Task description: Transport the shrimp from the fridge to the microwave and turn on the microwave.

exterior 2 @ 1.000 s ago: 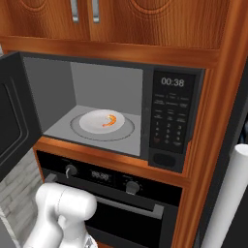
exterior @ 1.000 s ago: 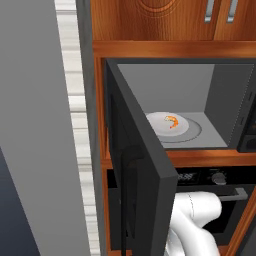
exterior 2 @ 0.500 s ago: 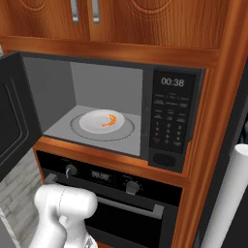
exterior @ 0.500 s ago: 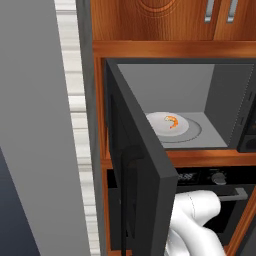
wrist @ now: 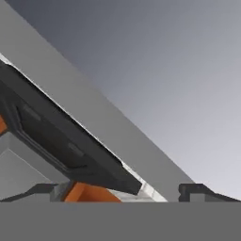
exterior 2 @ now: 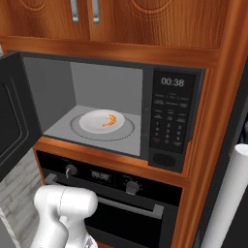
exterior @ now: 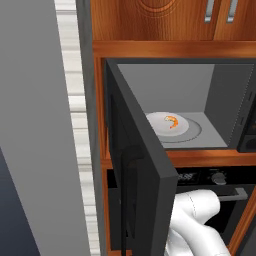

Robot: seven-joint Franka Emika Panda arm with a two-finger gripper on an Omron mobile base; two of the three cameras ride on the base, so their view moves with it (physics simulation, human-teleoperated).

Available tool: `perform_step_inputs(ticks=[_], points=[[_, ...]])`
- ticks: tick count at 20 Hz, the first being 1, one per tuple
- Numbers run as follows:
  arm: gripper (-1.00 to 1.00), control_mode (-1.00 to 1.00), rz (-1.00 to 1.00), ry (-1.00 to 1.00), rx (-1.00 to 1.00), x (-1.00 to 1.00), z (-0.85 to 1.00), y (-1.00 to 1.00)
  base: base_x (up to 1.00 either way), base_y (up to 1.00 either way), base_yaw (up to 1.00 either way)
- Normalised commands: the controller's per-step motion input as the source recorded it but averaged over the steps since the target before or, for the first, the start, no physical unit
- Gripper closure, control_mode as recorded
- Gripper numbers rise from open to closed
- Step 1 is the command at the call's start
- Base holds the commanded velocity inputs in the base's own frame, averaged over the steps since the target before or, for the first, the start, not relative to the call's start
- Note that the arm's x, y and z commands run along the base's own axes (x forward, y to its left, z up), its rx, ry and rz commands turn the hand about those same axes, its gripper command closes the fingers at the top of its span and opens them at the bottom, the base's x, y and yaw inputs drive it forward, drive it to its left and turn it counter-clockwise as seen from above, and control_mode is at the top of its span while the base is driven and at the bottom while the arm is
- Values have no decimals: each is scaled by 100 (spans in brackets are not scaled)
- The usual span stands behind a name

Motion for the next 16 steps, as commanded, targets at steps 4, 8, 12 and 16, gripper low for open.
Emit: perform_step_inputs(ticks=[4,8,12,16], points=[[-100,-100,-14,-24,-2,-23,-27,48,0,0,0],[-100,-100,-21,-31,0,-22,-67,15,0,0,0],[-100,-100,-30,-25,0,-8,-93,2,0,0,0],[-100,-100,-25,-20,1,-11,-64,30,0,0,0]])
